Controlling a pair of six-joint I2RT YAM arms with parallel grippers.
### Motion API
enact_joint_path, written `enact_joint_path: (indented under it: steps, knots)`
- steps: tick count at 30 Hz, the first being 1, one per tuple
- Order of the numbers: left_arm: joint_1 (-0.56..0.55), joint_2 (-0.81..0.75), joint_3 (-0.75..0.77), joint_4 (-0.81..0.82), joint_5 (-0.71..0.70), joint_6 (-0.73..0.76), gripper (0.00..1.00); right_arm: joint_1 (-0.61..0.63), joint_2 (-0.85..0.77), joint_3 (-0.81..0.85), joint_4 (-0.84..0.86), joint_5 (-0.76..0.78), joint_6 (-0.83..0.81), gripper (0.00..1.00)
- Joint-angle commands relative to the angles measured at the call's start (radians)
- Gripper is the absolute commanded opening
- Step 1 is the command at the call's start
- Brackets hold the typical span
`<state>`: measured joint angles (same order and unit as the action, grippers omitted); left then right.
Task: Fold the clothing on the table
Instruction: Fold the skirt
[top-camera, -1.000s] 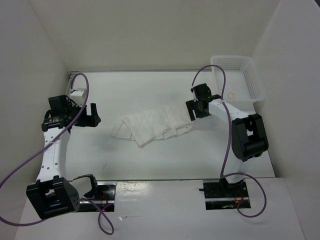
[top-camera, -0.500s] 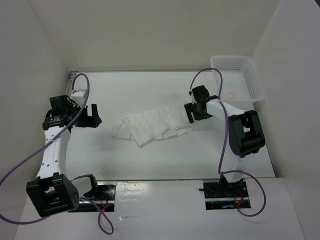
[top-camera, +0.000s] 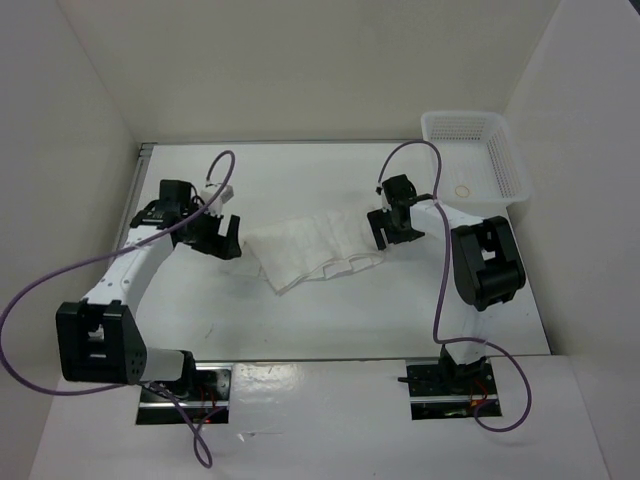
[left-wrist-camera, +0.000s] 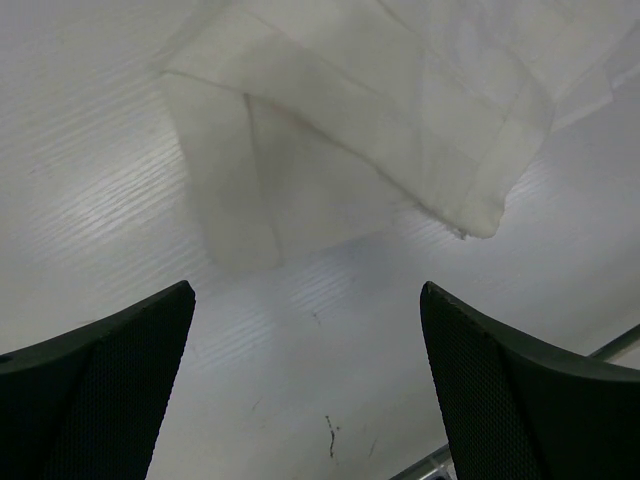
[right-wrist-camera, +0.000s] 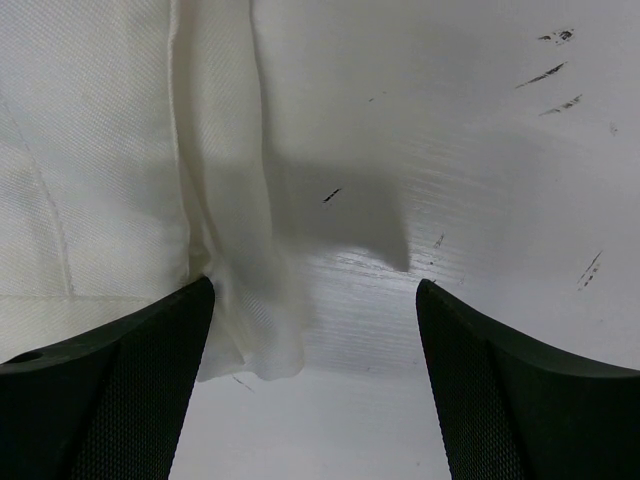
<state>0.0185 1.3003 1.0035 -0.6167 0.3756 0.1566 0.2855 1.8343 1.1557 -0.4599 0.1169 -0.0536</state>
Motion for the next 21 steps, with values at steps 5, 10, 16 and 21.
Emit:
enact_joint_path:
  steps: [5, 10, 16, 21]
  knots:
    - [-0.127, 0.137, 0.104, 0.023, 0.068, -0.006, 0.99, 0.007, -0.012, -0.047, 0.055, 0.047, -0.011, 0.86]
    - [-0.127, 0.177, 0.092, 0.049, 0.086, -0.103, 0.99, 0.007, -0.049, -0.057, 0.064, 0.059, -0.011, 0.86]
    - [-0.140, 0.246, 0.081, 0.046, 0.118, -0.135, 0.99, 0.007, -0.067, -0.057, 0.073, 0.069, -0.011, 0.83]
    - [-0.183, 0.257, 0.047, 0.075, 0.078, -0.135, 0.98, 0.007, -0.076, -0.057, 0.073, 0.069, -0.011, 0.80]
